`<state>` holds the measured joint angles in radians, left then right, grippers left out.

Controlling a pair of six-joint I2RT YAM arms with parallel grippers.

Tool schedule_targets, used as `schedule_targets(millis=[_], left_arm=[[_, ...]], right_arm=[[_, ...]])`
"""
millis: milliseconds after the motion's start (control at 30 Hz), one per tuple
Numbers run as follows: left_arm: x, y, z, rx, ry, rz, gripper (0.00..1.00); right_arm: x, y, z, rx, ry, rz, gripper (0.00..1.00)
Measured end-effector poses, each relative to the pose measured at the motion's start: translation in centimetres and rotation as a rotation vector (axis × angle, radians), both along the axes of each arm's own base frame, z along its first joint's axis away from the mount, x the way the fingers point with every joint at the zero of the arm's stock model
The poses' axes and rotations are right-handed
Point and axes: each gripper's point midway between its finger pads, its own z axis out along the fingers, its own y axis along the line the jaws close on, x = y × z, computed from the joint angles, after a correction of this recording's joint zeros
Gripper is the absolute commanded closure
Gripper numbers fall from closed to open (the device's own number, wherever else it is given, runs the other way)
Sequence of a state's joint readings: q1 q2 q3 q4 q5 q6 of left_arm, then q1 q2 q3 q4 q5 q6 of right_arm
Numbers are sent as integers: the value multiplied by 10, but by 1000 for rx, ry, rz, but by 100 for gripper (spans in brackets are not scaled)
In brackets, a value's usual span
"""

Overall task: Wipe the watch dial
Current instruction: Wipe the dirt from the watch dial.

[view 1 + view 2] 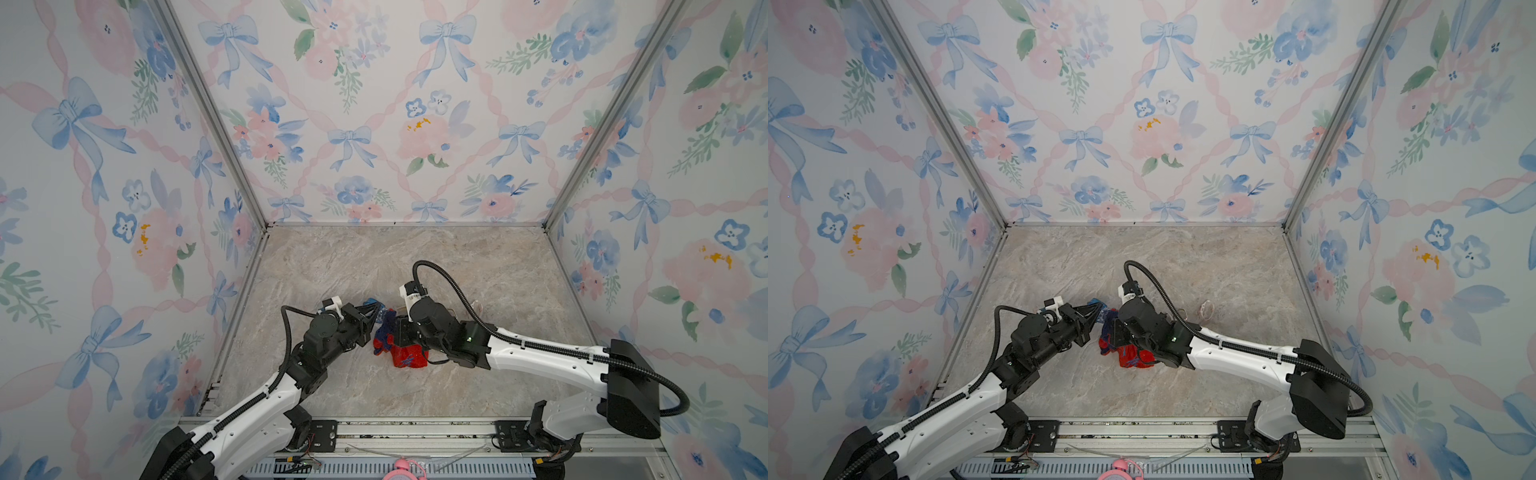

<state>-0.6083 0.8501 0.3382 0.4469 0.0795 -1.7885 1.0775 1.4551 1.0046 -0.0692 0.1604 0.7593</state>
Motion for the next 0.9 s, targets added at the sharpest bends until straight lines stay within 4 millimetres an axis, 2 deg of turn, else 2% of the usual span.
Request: schedule_targets(millis=[167,467,667,900], left_arm=[[0,0,3,-5,-7,-2,100],[2,-1,18,-38,-54,2,100],[2,-1,17,-35,-51,4,100],[2,1,7,-11,-15,5,100]], right_arm=[[-1,2,5,-4,-2,7,100],[-6,12,32,0,-32,38,100],[-4,11,27,5,-32,31,100],[-3,9,15,24,-19,18,100]])
